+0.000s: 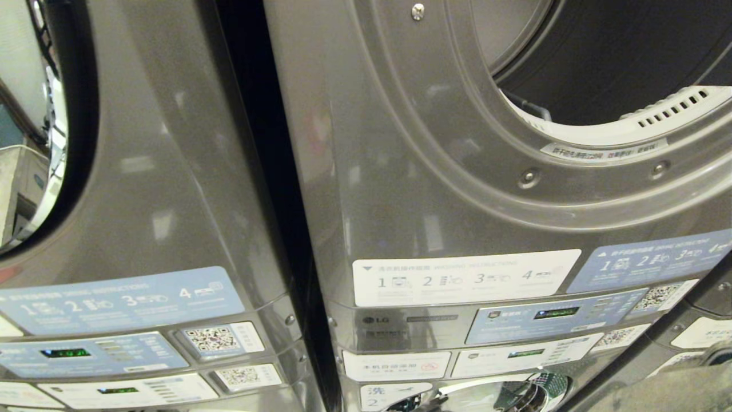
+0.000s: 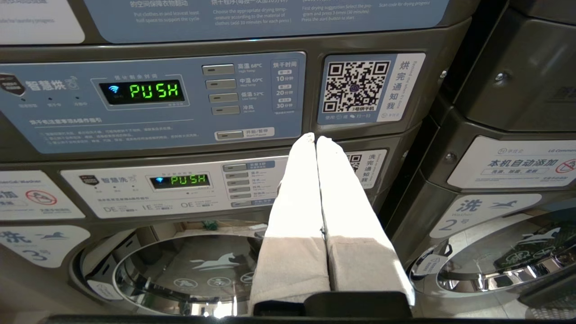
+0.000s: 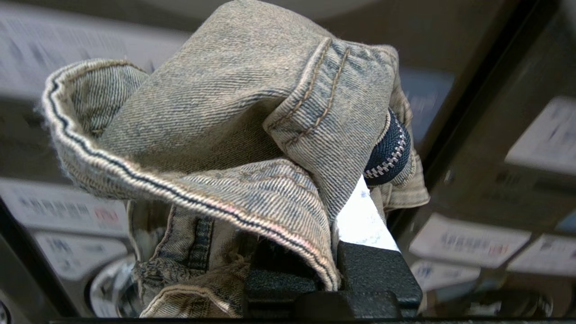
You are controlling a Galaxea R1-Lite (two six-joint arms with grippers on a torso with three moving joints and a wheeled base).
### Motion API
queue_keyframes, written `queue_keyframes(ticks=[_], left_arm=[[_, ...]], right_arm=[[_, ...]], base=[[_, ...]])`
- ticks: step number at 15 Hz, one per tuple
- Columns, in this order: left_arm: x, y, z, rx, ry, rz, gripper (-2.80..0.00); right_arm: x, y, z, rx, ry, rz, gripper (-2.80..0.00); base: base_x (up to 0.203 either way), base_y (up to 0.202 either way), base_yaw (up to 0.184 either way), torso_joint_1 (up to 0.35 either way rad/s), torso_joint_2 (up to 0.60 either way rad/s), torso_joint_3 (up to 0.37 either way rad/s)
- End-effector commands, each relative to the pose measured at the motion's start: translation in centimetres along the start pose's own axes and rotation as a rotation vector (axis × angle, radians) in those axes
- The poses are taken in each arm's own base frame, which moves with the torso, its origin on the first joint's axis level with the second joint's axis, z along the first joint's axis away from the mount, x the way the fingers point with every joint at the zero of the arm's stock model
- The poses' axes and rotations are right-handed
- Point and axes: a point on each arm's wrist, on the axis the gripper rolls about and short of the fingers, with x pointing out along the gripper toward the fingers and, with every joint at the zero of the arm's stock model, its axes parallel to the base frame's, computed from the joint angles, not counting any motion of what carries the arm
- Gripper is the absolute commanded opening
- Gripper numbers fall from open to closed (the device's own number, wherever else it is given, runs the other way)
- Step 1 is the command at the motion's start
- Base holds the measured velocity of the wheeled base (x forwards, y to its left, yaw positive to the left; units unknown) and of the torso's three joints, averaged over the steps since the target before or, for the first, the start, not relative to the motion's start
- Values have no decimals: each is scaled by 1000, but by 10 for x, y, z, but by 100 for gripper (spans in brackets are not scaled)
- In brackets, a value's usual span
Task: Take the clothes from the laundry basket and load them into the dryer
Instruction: Put the clothes in the dryer
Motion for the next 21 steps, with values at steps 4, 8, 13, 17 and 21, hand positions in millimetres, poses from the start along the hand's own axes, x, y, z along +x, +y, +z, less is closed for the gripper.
queue_keyframes(ticks=[4, 8, 13, 17, 21], left_arm=[[0, 0, 0, 0, 0, 0, -280], [0, 0, 0, -1, -1, 0, -280], [0, 0, 0, -1, 0, 1, -280], [0, 0, 0, -1, 0, 3, -280], [0, 0, 0, -3, 0, 3, -280]], right_arm=[[73, -30, 161, -2, -36, 33, -280], [167, -44, 223, -6, -33, 85, -280], [266, -38, 256, 11, -83, 172, -280], [330, 3, 257, 54, -120, 284, -280], [341, 16, 274, -64, -342, 101, -280]], base=[[0, 0, 0, 0, 0, 0], [0, 0, 0, 0, 0, 0], [0, 0, 0, 0, 0, 0], [0, 0, 0, 0, 0, 0], [0, 0, 0, 0, 0, 0]])
